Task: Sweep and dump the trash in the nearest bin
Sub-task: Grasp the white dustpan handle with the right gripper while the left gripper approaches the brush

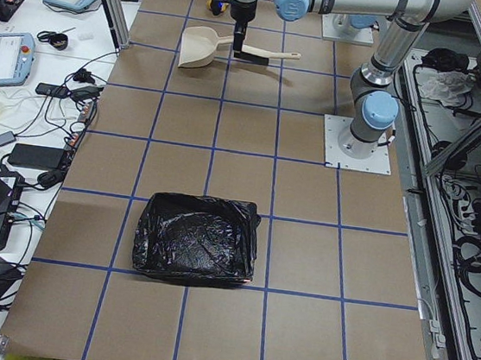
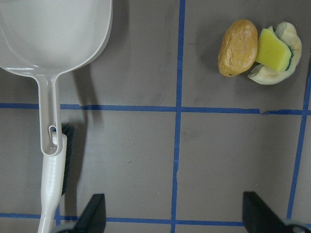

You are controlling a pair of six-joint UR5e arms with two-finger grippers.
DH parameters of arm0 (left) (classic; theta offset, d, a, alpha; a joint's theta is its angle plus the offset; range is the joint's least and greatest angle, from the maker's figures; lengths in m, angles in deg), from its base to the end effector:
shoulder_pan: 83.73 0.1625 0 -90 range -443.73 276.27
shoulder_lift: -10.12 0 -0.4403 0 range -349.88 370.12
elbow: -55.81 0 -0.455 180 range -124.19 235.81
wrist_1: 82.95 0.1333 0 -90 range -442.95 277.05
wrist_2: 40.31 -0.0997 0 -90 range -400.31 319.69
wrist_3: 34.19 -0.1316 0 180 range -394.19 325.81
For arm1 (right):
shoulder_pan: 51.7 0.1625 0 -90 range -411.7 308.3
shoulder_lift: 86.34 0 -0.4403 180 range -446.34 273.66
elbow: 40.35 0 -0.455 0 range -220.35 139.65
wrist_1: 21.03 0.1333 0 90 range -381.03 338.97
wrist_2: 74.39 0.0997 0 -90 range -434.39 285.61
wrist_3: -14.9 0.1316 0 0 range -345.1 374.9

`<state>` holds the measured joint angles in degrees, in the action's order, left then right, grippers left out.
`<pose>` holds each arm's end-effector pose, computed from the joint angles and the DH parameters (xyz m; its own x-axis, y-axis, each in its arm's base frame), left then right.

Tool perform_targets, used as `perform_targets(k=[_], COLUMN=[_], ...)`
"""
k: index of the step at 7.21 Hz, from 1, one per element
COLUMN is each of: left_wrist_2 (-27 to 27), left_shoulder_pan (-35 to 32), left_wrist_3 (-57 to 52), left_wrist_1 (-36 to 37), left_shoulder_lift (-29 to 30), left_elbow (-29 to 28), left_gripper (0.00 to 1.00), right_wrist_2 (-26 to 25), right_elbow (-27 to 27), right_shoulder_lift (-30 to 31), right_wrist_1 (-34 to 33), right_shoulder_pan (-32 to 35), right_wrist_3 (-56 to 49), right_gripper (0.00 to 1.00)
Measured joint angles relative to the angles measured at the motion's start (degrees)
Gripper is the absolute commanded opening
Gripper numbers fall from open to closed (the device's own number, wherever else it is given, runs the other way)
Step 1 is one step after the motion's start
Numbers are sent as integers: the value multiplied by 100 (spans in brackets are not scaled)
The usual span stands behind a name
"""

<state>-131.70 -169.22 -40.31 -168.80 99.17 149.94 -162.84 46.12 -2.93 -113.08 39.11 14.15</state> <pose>-0.0865 -0.5574 0.4476 -0.9993 0.0277 -0.0259 0.0281 0.9995 -0.0142 0.1454 -0.6003 0.4423 -0.9993 -0.0267 -0.0273 -0.0272 0.9995 0.0173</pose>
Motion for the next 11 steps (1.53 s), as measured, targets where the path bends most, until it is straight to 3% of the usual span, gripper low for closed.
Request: perform_targets(k=[4,8,11], left_wrist_2=[29,76,290], left_shoulder_pan=[-20,-578,-1307], left_wrist_3=[-26,264,706], left_wrist_1=[1,96,336], left_shoulder_lift=[-32,-34,-173], left_elbow=[98,619,1114], left_gripper=[100,100,100], right_wrist_2=[-61,-51,1], right_elbow=[-83,-13,543], right_shoulder_lift=[-222,-1118,-1741], right_wrist_1=[-312,-1439,-2559], right_shoulder_pan=[132,1050,1450], right_wrist_3=[409,735,1061], right_gripper=[100,100,98])
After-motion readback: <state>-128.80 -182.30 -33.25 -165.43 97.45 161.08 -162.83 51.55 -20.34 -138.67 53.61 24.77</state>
